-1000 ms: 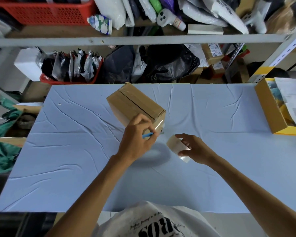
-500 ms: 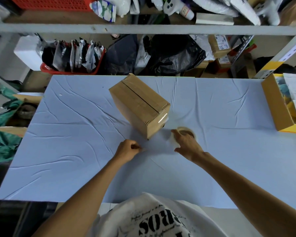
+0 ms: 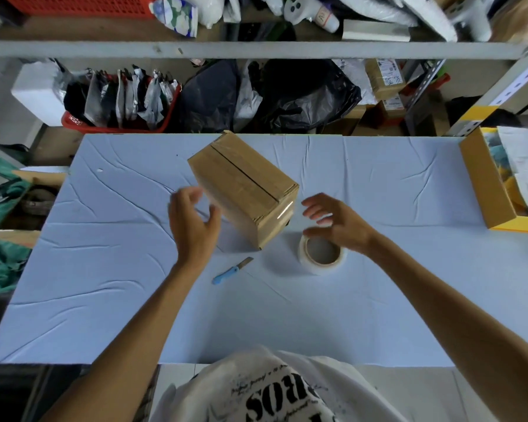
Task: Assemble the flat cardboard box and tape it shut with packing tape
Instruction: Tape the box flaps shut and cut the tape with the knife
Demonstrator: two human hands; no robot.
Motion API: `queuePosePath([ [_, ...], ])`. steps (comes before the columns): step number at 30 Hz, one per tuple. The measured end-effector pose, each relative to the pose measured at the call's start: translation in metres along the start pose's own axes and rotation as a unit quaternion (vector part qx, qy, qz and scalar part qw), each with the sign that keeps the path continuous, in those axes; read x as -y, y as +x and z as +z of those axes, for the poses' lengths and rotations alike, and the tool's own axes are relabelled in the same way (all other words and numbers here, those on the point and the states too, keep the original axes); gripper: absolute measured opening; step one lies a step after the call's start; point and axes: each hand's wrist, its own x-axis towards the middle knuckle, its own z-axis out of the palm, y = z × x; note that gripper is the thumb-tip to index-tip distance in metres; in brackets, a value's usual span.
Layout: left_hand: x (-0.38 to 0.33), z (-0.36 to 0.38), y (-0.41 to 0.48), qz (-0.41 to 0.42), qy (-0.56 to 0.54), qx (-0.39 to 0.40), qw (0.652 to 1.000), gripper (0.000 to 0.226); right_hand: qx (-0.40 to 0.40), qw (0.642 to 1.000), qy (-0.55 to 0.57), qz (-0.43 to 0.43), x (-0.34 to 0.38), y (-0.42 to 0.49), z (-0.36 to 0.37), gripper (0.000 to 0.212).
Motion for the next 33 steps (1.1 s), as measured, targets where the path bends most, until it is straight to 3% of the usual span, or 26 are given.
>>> queuePosePath([
  [2, -0.035, -0.007, 0.023, 0.097, -0.012, -0.003, 0.995, 0.035, -0.002, 0.986, 0.166, 0.013, 0.012, 0.003, -0.006, 0.045],
  [5, -0.079, 0.003, 0.04, 0.217, 0.013, 0.171, 0.961, 0.046, -0.037, 0.965, 0.258, 0.023, 0.022, 0.009, -0.001, 0.036],
  [7, -0.09, 0.014, 0.039, 0.209, 0.054, 0.288, 0.933, 0.054, -0.044, 0.958, 0.282, 0.027, 0.024, 0.01, 0.005, 0.036],
  [10, -0.084, 0.025, 0.032, 0.141, 0.061, 0.371, 0.916, 0.057, -0.055, 0.959, 0.277, 0.024, 0.023, 0.011, 0.01, 0.04],
  [14, -0.074, 0.029, 0.029, 0.161, 0.114, 0.36, 0.912, 0.059, -0.06, 0.957, 0.282, 0.009, 0.021, 0.012, 0.011, 0.044],
  [21, -0.075, 0.029, 0.034, 0.152, 0.102, 0.367, 0.912, 0.047, -0.102, 0.966, 0.237, 0.012, 0.009, 0.021, 0.028, 0.044],
  [27, -0.074, 0.031, 0.033, 0.165, 0.115, 0.365, 0.909, 0.058, -0.16, 0.971, 0.178, -0.028, 0.005, 0.031, 0.045, 0.04],
  [33, -0.071, 0.035, 0.023, 0.204, 0.149, 0.327, 0.911, 0.062, -0.252, 0.966, 0.021, -0.05, -0.002, 0.035, 0.044, 0.069],
])
